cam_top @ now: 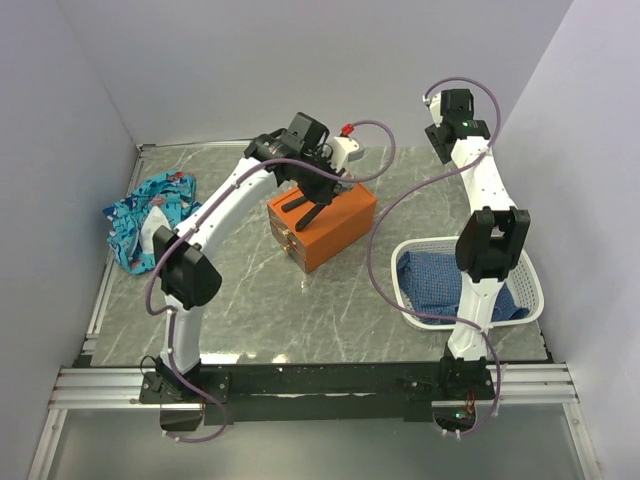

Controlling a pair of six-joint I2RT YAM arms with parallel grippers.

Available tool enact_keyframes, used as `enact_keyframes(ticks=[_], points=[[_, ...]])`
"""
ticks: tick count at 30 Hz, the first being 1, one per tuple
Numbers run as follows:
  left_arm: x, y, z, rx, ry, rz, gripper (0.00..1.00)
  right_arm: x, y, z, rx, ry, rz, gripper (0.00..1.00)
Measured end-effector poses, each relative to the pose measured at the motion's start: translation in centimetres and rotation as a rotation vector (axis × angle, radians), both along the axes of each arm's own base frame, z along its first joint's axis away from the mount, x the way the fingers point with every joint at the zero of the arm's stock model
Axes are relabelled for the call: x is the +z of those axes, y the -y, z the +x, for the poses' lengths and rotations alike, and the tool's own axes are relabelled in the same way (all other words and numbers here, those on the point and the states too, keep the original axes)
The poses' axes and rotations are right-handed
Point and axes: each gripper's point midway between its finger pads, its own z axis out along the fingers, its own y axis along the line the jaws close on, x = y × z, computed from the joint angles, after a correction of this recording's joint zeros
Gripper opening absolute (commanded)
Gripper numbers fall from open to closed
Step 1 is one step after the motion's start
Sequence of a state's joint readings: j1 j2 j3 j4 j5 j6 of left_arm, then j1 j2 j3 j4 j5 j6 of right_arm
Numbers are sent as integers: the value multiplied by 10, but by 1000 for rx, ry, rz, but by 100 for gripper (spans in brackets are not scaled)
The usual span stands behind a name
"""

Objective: Sort the tools into containers

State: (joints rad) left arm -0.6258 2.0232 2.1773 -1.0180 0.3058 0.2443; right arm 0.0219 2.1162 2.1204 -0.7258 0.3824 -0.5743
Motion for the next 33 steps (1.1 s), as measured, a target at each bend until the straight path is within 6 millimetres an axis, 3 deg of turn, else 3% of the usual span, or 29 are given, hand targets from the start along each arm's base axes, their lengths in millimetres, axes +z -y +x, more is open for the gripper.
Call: enact_keyframes(ticks=[8, 19, 21, 22, 24, 30, 33], points=[[-13, 8, 7, -1, -3, 16, 1, -2, -6, 1, 15, -1, 21, 70], [-56, 21, 18, -2, -43, 60, 1, -4, -9, 1, 25, -3, 37, 70], [-61, 22, 22, 7, -44, 71, 17, -4, -10, 1, 27, -4, 42, 70], [-61, 22, 24, 10, -38, 71, 35, -4, -10, 1, 28, -3, 43, 70], [-61, 20, 28, 24, -24, 77, 54, -4, -10, 1, 31, -4, 46, 70], [-50, 23, 38, 57, 15, 51, 76, -6, -11, 0, 36, -14, 50, 73], [-34, 27, 41, 60, 54, 10, 89, -7, -11, -1, 33, -17, 52, 81]])
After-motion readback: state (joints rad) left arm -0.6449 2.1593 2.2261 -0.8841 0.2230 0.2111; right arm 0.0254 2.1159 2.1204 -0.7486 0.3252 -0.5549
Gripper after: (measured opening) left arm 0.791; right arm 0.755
